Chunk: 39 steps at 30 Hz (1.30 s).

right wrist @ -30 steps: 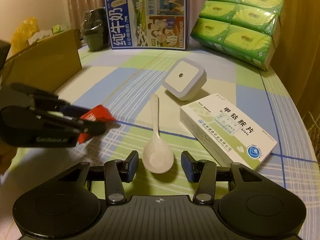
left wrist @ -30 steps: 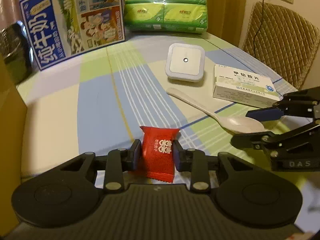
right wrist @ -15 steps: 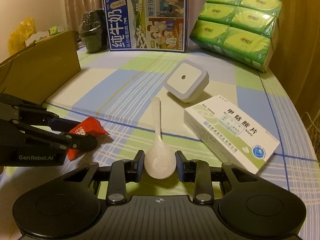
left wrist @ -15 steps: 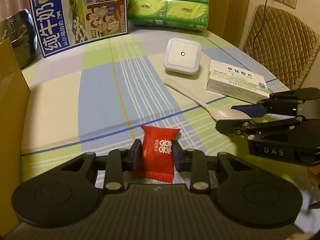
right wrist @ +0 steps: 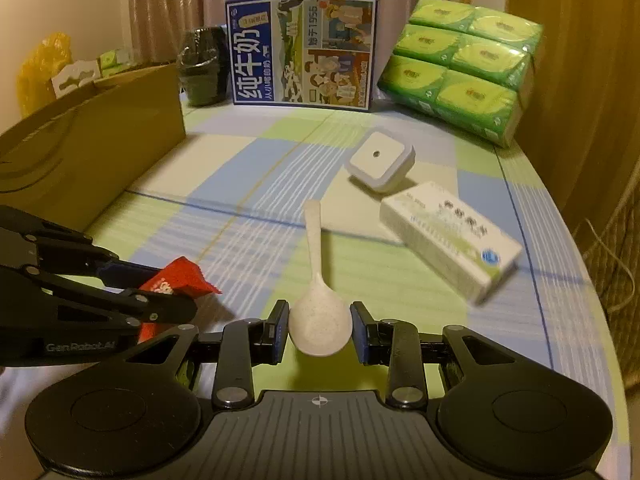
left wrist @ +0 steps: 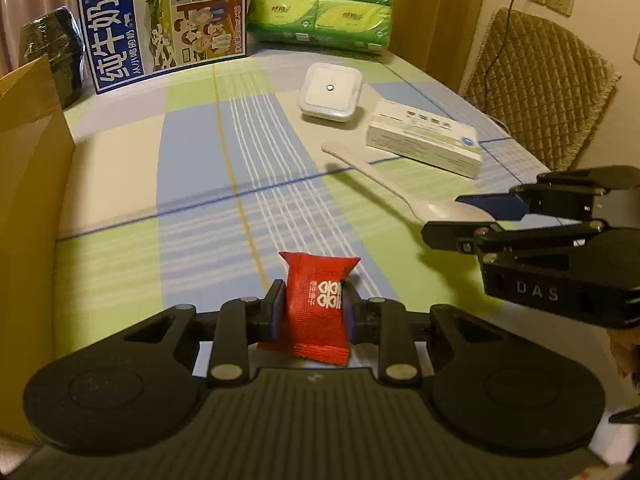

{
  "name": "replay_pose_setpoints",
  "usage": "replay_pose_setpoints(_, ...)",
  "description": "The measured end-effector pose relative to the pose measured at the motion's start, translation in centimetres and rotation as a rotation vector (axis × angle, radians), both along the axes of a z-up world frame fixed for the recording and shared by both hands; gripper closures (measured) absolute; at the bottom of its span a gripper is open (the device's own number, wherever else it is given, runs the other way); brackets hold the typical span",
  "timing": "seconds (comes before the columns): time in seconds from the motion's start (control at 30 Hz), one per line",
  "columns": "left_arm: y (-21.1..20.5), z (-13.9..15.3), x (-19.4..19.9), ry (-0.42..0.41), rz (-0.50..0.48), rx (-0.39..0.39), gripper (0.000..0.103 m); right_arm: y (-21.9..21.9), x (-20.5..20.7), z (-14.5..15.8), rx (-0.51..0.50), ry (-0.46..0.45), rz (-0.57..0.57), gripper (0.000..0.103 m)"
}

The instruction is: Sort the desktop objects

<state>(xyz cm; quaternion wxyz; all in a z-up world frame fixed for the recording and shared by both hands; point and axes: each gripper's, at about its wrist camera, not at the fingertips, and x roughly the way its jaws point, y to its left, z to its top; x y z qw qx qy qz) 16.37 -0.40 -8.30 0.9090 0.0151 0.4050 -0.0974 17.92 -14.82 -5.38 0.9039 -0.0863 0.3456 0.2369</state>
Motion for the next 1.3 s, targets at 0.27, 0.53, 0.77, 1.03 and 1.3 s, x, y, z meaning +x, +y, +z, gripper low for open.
replay_pose_setpoints(0.27,-0.4,1.2,-4.0,-0.022,-0.004,0.015,0.079,-1.1,-4.4,1.1,0.060,-0.004,-0.096,0.073)
replay_pose_setpoints(0.53,-0.6,3.3,-6.8,-0.041,0.021,0.006,0.079,-1.7,-8.2,4.1,0.069,-0.063,-0.150,0.073)
replay_pose_setpoints(0.77,-0.4,5.9,-9.9,-0.070,0.048,-0.012,0.079,-2.1,-11.5,6.6,0.106,-0.086,-0.186,0.073)
replay_pose_setpoints(1.03,0.5,9.5,-13.7,-0.119,0.094,-0.020,0.079,-1.2,-15.1,9.1,0.141,-0.109,-0.164,0.073)
replay_pose_setpoints(1.3,2.3,12.5,-16.5,-0.153,0.145,-0.014,0.080,0.2,-17.6,11.6,0.174,-0.136,-0.143,0.073)
